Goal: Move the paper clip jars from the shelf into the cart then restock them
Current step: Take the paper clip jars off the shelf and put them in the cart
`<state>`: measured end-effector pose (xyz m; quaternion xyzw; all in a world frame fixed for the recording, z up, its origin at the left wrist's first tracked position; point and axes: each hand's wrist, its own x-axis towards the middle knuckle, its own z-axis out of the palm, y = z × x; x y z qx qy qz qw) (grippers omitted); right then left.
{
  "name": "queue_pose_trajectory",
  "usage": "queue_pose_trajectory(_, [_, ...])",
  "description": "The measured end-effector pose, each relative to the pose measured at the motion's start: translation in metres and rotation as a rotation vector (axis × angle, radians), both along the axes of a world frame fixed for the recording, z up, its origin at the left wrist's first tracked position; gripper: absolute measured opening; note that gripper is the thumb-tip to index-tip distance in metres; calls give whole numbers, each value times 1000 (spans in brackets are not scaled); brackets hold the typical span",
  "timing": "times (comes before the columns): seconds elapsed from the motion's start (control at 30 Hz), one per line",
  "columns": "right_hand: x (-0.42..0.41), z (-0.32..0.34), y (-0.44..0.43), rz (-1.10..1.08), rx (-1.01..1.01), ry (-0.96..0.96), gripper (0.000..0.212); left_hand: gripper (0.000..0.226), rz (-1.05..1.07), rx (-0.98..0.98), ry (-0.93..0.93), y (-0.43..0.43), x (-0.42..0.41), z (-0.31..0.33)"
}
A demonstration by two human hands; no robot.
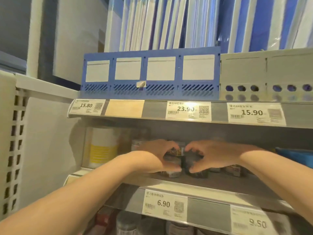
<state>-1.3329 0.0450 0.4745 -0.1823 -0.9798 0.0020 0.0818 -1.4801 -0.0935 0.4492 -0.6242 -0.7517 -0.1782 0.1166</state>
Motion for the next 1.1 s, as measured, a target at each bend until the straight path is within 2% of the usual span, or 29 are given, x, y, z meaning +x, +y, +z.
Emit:
queue_pose_trajectory(0.07, [-5, -3, 5, -15, 21, -41, 79, 60, -11, 0, 14, 6, -1, 0])
queue_pose_trajectory(0.13, [-10, -9, 11, -10, 14, -51, 85, 61, -12, -14, 48, 12, -2, -1])
queue_pose_trajectory(0.23, [-13, -16, 17, 8, -23, -28, 78, 60, -29, -52, 118, 19, -4, -5])
queue_pose_trajectory(0.4, [-10, -17, 17, 11, -47, 34, 63, 58, -50, -92, 46, 23, -9, -9])
queue_pose_trajectory(0.5, [-5, -16, 12, 4, -72, 38, 54, 53, -34, -49, 43, 21, -4, -8])
queue_pose_trajectory(0.67, [16, -8, -5, 47, -108, 134, 54, 33, -3, 61, -13, 9, 13, 0])
queue_pose_trajectory(0.8, [41, 2, -21, 55, -169, 183, 45, 40, -19, 156, 8, -7, 35, 7])
queue_pose_trajectory(0.87, [55, 5, -31, 49, -161, 223, 37, 53, -15, 201, 10, -13, 45, 8])
queue_pose_trajectory(0.93, [67, 4, -39, 118, -129, 310, 47, 66, -4, 243, 57, -18, 54, 8])
queue_pose_trajectory(1.0, [81, 0, -47, 170, -151, 403, 57, 61, -14, 277, 75, -26, 68, 6])
queue_pose_trajectory(1.1, [104, -8, -62, 172, -213, 460, 58, 56, -59, 301, 64, -41, 95, 0])
